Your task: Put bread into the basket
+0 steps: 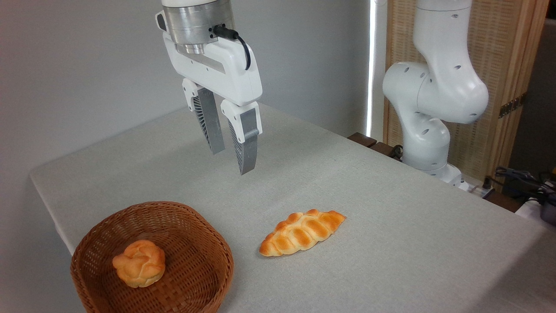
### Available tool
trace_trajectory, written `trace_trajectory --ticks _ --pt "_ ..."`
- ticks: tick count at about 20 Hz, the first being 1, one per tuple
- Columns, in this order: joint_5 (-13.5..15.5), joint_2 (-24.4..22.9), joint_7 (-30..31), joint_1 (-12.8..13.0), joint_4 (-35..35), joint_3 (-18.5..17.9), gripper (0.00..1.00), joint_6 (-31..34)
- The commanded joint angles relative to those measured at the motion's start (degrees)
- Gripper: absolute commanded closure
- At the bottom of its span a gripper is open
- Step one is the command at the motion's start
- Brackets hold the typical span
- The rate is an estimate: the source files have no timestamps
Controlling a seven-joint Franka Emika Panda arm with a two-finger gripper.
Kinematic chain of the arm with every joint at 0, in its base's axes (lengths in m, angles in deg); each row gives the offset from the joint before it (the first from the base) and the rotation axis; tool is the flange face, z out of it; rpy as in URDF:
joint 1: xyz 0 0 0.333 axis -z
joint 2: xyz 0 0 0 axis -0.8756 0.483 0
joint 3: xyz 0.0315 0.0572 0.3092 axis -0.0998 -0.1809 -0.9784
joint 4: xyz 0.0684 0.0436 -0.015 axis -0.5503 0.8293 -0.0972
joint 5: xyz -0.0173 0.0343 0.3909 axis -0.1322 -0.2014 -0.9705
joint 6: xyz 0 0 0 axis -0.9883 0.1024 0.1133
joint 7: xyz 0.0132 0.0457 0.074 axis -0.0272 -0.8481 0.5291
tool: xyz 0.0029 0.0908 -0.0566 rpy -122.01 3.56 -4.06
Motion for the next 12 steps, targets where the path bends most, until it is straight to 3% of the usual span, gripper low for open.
trace_trajectory --ticks 1,9,10,12 --pt "0.97 0.51 -0.6 0.16 -1.07 -1.27 0.0 -0.74" --pt "0.97 0.77 -0.6 -0.02 -0.89 -1.28 0.0 -0.83" --pt "0.97 0.95 -0.6 -0.36 -0.72 -1.28 0.0 -0.83" --pt "1.06 1.04 -0.78 -3.52 0.51 1.0 0.0 -0.83"
